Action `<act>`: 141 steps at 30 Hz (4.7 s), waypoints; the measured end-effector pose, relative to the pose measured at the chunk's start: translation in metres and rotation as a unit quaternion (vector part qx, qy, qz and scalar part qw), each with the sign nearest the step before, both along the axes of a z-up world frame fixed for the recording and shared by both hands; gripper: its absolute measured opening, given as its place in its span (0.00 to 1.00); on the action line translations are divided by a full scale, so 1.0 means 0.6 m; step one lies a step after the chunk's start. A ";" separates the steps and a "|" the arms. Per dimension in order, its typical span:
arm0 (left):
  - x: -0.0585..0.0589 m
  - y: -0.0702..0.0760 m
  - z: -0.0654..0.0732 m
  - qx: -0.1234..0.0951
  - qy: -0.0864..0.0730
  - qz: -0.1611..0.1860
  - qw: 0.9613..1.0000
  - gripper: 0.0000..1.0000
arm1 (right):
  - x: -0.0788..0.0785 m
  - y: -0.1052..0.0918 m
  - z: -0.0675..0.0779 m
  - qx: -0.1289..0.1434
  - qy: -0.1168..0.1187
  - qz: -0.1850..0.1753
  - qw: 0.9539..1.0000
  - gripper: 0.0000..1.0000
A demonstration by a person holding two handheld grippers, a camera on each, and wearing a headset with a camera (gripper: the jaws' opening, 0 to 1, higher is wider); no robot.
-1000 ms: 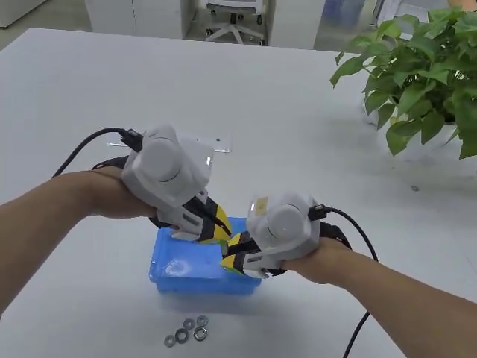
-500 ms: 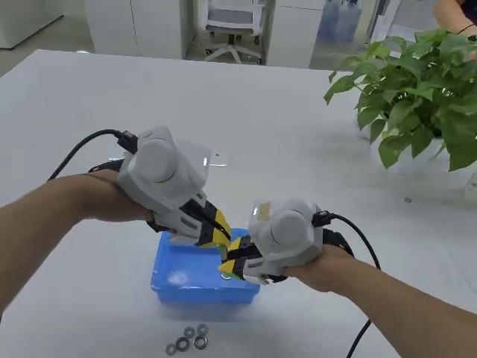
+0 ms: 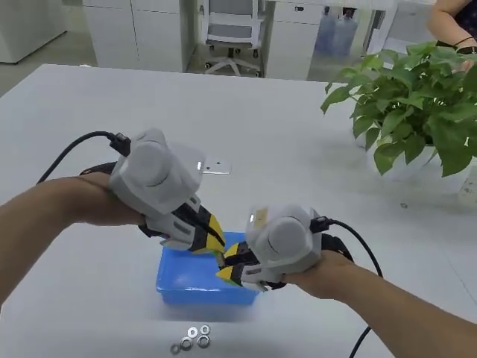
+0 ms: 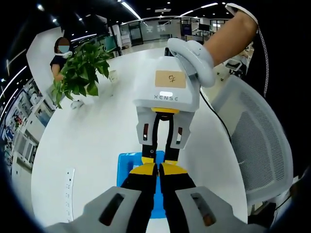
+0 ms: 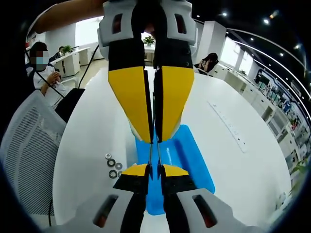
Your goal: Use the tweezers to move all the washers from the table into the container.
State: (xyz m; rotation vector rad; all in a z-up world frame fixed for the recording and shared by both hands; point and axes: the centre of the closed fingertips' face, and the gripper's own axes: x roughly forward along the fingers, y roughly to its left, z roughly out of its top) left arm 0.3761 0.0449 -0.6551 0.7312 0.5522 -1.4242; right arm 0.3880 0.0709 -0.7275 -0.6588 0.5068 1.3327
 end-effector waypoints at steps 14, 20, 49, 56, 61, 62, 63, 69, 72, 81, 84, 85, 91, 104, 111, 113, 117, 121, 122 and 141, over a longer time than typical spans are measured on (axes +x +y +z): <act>-0.042 0.014 -0.003 0.007 0.002 0.000 1.000 0.06 | -0.043 0.014 -0.002 0.004 -0.002 0.009 1.000 0.12; -0.061 0.022 -0.017 0.011 0.008 0.002 1.000 0.06 | -0.067 0.023 -0.014 0.005 0.004 0.016 1.000 0.12; -0.110 0.027 -0.081 0.031 0.038 -0.006 0.999 0.06 | -0.125 0.032 -0.078 0.006 0.050 0.024 0.998 0.12; -0.111 0.026 -0.092 0.038 0.042 -0.009 0.998 0.06 | -0.127 0.033 -0.089 0.008 0.057 0.020 0.998 0.12; -0.113 0.027 -0.098 0.041 0.045 -0.010 0.998 0.06 | -0.129 0.034 -0.096 0.008 0.060 0.018 0.998 0.12; -0.113 0.027 -0.100 0.042 0.045 -0.010 0.998 0.06 | -0.129 0.034 -0.097 0.009 0.061 0.018 0.998 0.12; -0.114 0.027 -0.101 0.043 0.046 -0.010 0.998 0.06 | -0.129 0.034 -0.098 0.009 0.061 0.019 0.998 0.12; -0.115 0.026 -0.107 0.045 0.049 -0.011 0.998 0.06 | -0.127 0.033 -0.104 0.006 0.061 0.021 0.998 0.13; -0.115 0.025 -0.109 0.045 0.051 -0.010 0.998 0.06 | -0.127 0.033 -0.108 0.005 0.062 0.022 0.998 0.13; -0.115 0.022 -0.112 0.043 0.055 -0.010 0.998 0.06 | -0.129 0.033 -0.111 0.006 0.065 0.021 0.998 0.13; -0.115 0.020 -0.111 0.039 0.057 -0.009 0.998 0.06 | -0.129 0.033 -0.113 0.006 0.066 0.021 0.998 0.13; -0.114 0.020 -0.111 0.038 0.057 -0.007 0.998 0.06 | -0.129 0.033 -0.114 0.006 0.066 0.020 0.998 0.13; -0.111 0.020 -0.112 0.036 0.057 -0.005 0.998 0.06 | -0.129 0.031 -0.114 0.005 0.065 0.020 0.998 0.13; -0.109 0.019 -0.111 0.035 0.056 -0.002 0.998 0.06 | -0.129 0.031 -0.114 0.001 0.071 0.019 0.997 0.10; -0.110 0.020 -0.111 0.037 0.054 -0.003 0.998 0.06 | -0.131 0.031 -0.114 0.000 0.073 0.021 0.997 0.10; -0.110 0.020 -0.111 0.038 0.053 -0.004 0.998 0.06 | -0.131 0.032 -0.114 0.000 0.072 0.021 0.997 0.10; -0.109 0.022 -0.109 0.038 0.052 -0.002 0.998 0.06 | -0.130 0.033 -0.112 0.001 0.072 0.021 0.997 0.09; -0.108 0.022 -0.106 0.037 0.051 -0.002 0.998 0.06 | -0.129 0.034 -0.109 0.002 0.069 0.022 0.997 0.09; -0.108 0.022 -0.104 0.036 0.051 -0.001 0.998 0.06 | -0.129 0.034 -0.108 0.002 0.069 0.023 0.997 0.09; -0.106 0.018 -0.065 0.026 0.044 -0.004 0.999 0.06 | -0.122 0.029 -0.069 -0.001 0.048 0.026 0.998 0.09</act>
